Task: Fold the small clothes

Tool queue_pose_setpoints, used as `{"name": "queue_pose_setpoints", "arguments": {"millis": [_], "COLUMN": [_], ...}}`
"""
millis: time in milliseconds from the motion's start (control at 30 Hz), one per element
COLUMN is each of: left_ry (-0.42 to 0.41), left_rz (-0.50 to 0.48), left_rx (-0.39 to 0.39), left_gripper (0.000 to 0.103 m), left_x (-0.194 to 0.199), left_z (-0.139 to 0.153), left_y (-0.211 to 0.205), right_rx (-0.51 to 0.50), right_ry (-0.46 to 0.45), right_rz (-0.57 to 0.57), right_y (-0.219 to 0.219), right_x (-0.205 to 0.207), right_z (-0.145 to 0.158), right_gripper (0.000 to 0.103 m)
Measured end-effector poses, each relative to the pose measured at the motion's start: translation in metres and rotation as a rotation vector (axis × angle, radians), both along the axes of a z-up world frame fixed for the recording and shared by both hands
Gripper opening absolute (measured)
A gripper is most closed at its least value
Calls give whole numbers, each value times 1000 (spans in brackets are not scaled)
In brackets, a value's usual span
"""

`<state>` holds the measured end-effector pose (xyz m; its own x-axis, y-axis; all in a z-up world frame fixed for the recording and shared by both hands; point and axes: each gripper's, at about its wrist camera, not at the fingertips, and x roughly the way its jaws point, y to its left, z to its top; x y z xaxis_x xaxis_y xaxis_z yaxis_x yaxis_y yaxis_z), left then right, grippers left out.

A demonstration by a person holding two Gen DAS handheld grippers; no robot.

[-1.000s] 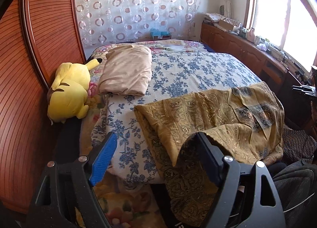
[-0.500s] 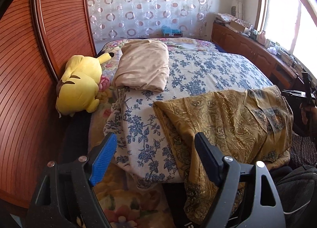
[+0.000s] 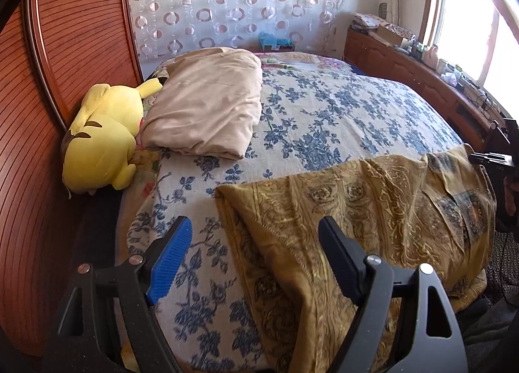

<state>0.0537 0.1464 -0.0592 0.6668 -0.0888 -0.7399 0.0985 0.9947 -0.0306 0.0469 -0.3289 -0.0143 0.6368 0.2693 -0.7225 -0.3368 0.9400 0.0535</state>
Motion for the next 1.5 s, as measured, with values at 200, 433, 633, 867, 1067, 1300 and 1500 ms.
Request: {"name": "queue_pose_setpoints", "arguments": {"millis": [200,433,633,867,1067,1300,1500], "left_ry": [3,44,66,63,38,34,29], "left_rz": [49,66,78,73,63,54,60], "left_rx": [11,-6,-13,6,5,-15,-37], "left_gripper": [81,81,81,81,82,70,47], "left_x": [23,40,46,47,45,45,44], "left_z": [-15,-35,-44,-48,-49,-48,-45], "left_y": [0,5,8,5,6,6,7], "right_rx": [3,-15,21,12,11,-28,-38], "right_ry": [-18,-24,-67,-34,-8,-28,-35], "right_rz": [33,-24,-79,-83,-92,-63,-40], "right_y": [-12,-24,-29,-24,-24,-15,-13], "right_x": [-15,-21,-15,2,18,13,9], "right_z": [8,1,4,-10,-18,-18,-19], "right_gripper": [3,3,51,59,62,62,49]}}
